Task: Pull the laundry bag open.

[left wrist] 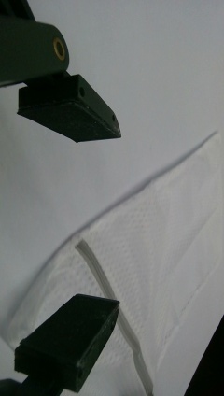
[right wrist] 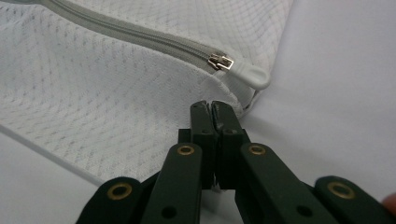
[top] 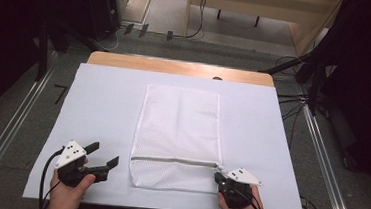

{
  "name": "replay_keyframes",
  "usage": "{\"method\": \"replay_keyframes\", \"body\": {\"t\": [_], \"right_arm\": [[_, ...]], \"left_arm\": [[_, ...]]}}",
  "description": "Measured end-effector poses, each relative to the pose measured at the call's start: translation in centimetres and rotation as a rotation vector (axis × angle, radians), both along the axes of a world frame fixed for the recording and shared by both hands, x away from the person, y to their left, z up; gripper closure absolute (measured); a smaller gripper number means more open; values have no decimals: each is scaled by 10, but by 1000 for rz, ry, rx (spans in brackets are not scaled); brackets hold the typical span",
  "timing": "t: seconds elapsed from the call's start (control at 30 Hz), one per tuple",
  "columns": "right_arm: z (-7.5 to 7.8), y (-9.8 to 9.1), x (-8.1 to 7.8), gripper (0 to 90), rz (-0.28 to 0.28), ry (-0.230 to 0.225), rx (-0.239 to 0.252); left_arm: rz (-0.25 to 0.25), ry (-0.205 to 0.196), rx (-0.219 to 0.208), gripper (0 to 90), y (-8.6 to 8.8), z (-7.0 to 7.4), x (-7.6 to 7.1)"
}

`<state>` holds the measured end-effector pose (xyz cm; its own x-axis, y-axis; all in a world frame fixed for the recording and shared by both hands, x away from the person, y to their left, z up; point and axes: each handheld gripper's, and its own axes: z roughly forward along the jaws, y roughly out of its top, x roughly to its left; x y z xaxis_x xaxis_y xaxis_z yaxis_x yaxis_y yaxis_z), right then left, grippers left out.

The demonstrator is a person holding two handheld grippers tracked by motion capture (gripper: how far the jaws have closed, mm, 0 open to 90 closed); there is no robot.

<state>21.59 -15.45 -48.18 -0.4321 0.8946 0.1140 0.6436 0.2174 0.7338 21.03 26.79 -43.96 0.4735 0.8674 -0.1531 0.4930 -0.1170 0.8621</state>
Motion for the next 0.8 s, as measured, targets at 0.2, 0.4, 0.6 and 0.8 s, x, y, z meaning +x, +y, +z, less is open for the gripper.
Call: {"method": "replay_keyframes", "body": {"t": [0.2, 0.4, 0.6, 0.8], "right_arm": [[7, 3, -5, 900, -7, -52, -21], [10, 4, -6, 900, -4, -79, -29], [13, 6, -7, 900, 13, -107, -41], [15, 8, -8, 900, 27, -119, -48]], "left_arm": [[-128, 60, 0, 284, -55, -2, 8], [-219, 120, 37, 448, -109, -7, 24], [-329, 147, 2, 568, -165, -2, 39], [-392, 159, 17, 686, -214, 6, 54]]}}
